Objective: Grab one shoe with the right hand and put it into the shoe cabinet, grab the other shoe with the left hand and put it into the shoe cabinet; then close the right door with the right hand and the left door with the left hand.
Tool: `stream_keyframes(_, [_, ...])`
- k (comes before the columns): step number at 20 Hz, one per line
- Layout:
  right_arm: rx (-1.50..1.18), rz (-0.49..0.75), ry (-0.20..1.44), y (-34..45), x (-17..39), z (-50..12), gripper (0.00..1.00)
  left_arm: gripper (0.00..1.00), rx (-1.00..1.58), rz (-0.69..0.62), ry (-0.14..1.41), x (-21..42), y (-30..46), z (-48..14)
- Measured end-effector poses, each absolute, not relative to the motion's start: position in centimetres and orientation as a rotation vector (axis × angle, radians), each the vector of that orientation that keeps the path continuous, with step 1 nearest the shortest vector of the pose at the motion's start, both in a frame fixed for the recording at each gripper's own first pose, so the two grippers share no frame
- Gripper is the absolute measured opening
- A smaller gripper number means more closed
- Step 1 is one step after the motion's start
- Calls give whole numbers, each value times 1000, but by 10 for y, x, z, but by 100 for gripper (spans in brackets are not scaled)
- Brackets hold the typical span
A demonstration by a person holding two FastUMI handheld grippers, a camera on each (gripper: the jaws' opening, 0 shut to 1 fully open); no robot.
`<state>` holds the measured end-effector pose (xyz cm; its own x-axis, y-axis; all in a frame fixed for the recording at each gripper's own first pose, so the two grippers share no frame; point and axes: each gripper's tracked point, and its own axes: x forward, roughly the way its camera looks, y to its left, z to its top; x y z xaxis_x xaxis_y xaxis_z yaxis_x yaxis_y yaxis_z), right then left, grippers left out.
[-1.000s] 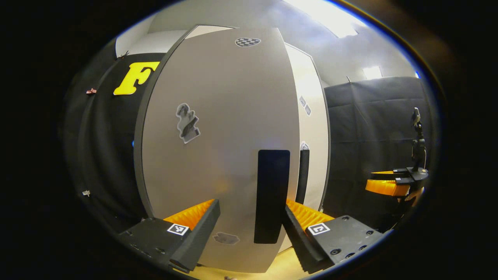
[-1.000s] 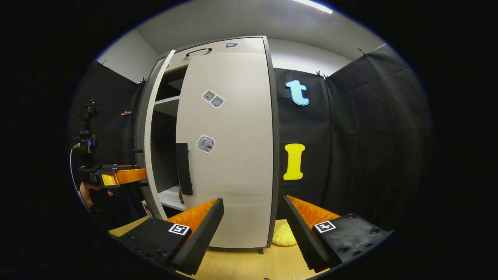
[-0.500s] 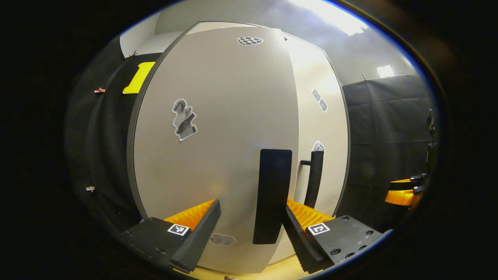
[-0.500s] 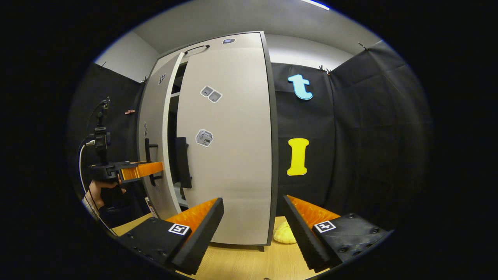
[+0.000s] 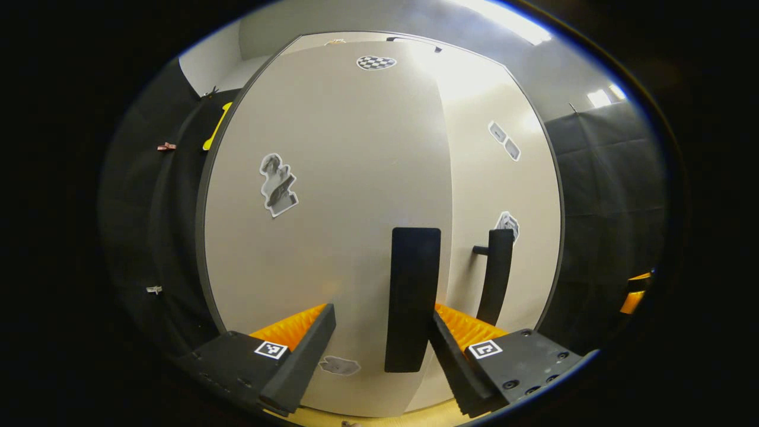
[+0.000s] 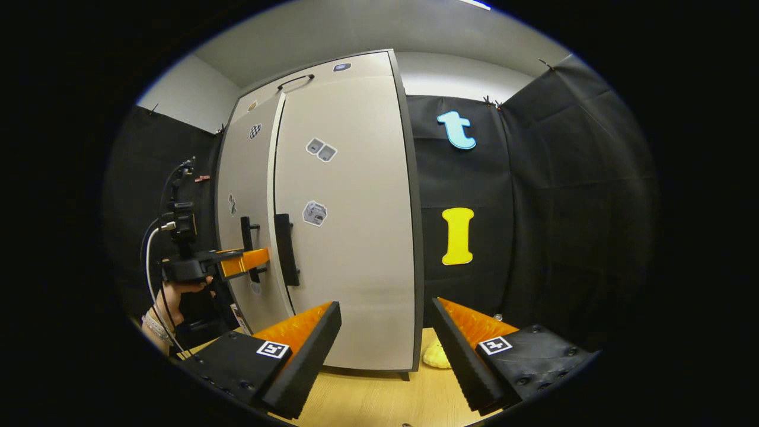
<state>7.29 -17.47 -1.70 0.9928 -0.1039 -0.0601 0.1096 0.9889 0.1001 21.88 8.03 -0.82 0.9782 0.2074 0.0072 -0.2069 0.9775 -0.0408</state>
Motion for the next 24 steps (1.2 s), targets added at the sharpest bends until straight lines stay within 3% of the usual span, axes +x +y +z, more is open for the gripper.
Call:
stream_keyframes(13, [69,5,12,-114,70,-2,100,95,-25,248,28,97,86,-6])
stream_keyframes(24, [52,36,-66,-74,64,23,99,95,-47,229,19,50,79,2])
